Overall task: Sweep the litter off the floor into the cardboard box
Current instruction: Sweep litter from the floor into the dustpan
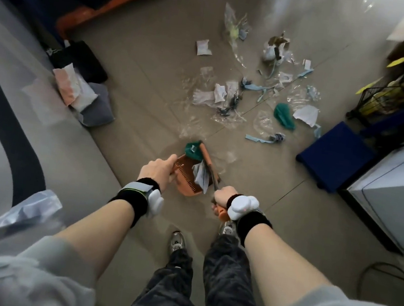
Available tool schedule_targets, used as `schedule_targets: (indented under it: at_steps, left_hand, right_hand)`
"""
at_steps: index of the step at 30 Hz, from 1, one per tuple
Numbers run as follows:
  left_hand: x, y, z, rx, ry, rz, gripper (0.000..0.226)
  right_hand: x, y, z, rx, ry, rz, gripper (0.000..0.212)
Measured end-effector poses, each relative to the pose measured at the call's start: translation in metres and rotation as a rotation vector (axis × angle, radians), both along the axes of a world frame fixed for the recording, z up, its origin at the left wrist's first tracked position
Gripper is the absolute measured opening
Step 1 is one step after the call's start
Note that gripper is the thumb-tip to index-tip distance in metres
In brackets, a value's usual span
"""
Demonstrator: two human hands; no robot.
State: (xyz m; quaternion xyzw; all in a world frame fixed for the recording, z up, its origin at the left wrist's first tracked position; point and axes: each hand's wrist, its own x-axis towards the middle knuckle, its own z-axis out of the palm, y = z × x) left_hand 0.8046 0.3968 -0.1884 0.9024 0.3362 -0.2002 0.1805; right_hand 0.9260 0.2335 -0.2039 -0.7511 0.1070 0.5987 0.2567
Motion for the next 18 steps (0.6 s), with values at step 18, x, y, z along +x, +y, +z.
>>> schedule_targets:
  at_steps: [18]
  left_hand:
    - [-0.048,0.021,0.009,0.082,0.099,-0.161,0.031]
  right_hand:
    - [0.014,0.005,0.001,-0.114,-0.384,0.823,0.024]
